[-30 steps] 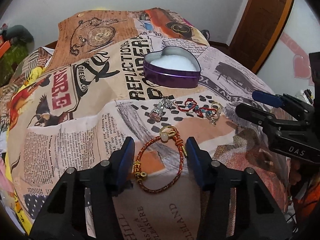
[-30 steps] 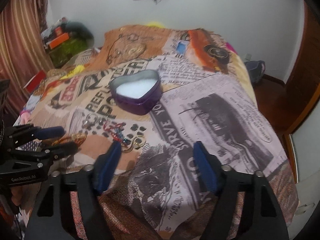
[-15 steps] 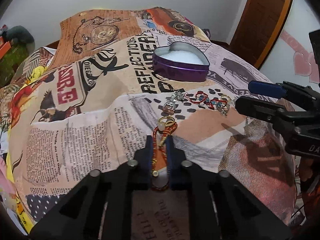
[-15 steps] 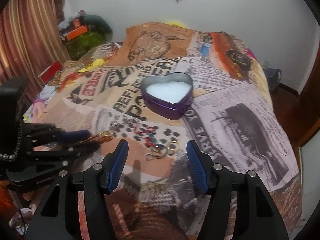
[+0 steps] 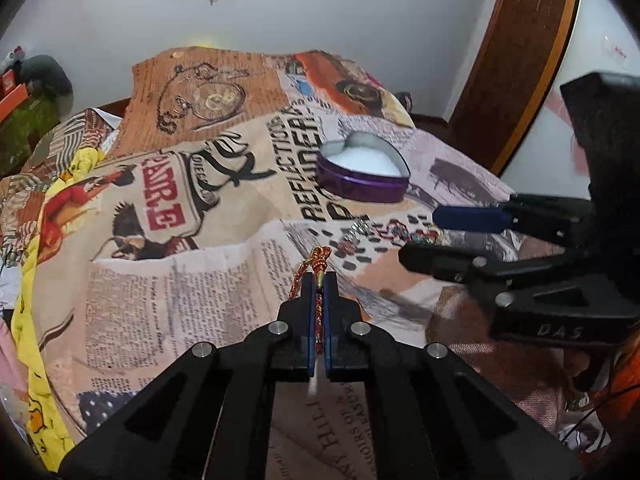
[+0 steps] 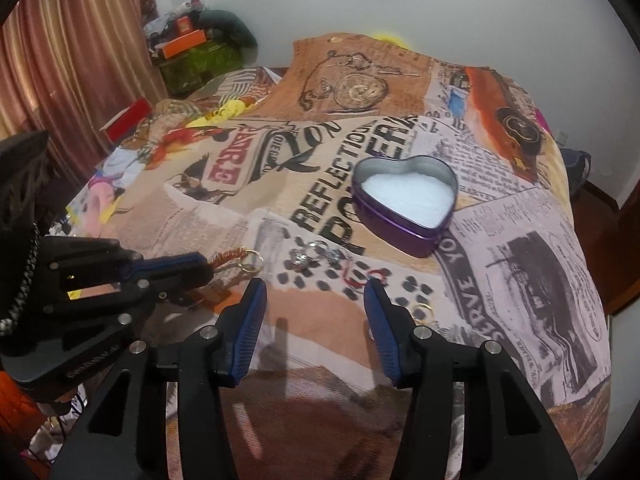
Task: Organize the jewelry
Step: 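Grasp the braided bracelet with the left tool while the right tool grasps a gold ring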
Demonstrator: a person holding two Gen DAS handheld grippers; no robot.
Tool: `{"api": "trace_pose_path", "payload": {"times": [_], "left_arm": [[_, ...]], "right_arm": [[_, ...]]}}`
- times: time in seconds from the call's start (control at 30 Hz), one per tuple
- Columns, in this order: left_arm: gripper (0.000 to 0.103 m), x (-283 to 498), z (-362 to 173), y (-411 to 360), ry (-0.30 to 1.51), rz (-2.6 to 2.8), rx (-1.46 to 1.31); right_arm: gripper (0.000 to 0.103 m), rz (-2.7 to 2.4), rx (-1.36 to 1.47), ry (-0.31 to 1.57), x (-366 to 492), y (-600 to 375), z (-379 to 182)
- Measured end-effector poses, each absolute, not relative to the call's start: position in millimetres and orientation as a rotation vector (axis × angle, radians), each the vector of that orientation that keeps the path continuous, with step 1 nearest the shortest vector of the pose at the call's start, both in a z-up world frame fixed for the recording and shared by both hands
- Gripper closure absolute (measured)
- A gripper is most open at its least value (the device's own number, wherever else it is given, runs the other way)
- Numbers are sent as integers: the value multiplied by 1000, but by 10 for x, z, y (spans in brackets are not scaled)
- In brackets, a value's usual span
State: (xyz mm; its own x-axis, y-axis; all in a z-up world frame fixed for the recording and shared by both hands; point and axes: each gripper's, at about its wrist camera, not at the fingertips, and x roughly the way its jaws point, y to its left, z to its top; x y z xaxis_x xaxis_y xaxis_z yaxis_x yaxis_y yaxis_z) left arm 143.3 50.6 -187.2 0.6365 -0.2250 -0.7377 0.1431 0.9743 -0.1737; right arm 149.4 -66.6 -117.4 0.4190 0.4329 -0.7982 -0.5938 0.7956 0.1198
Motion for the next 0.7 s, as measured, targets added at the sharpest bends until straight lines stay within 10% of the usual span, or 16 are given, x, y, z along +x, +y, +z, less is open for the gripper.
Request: {"api": "trace_pose_path", "payload": {"times": [0.7], "left_arm": [[102, 1273, -1907, 965, 816, -110, -143]], "right_arm": [[79, 762, -333, 1093, 1670, 57, -1464]]}}
